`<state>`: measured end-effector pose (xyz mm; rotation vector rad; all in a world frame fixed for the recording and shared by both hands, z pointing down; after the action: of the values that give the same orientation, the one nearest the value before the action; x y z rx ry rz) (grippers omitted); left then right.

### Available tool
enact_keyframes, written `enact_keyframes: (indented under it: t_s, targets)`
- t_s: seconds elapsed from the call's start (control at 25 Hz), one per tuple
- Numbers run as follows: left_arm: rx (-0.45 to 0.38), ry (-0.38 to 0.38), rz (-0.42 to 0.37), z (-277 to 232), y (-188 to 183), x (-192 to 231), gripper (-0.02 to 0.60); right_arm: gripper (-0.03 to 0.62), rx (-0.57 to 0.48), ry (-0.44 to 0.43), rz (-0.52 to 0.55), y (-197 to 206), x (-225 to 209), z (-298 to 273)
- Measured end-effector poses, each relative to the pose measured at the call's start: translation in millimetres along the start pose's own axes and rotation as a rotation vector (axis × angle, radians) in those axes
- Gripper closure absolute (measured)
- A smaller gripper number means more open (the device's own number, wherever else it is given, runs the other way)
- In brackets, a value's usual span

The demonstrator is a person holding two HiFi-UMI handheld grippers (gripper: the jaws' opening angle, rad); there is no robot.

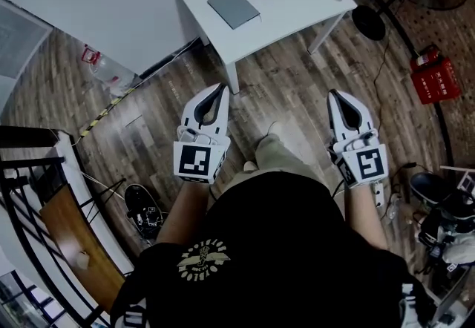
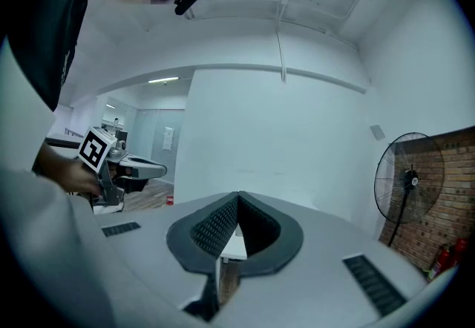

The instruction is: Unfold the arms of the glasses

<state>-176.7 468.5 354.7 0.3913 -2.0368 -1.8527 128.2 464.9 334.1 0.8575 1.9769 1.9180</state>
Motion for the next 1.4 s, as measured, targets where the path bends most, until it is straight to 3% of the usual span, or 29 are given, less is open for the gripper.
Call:
enact_keyframes:
  t_s: [0.32, 0.72, 1.2, 1.4]
  targets:
    - [0.002, -0.011, 0.032, -18, -2, 3, 0.574, 0.593, 0.003, -0.042, -0.009, 1, -16, -29]
    - [0.027, -0.083, 0.073, -30, 18, 28, 0.574, 0.593, 0.027, -0.146, -0.011, 10, -13, -80]
    - [0.088, 0.002, 0.066, -86, 27, 23, 0.574, 0.592, 0.058, -0.125, -0.062, 34, -44, -107]
    - [0.084, 0.004, 0.051, -106, 18, 27, 0.574, 0.594, 0.055, -0.099, -0.072, 35, -63, -117]
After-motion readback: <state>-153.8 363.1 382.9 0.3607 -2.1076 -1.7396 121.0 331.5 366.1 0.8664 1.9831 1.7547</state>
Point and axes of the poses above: the fingertips, and each gripper's own axes: z backward along the fingers, x to its left, y out of its underside, the point moved 9 cm from there along z, backward along the fingers, and after that the axes turned 8 degrees about z, right-handed, at the moved point
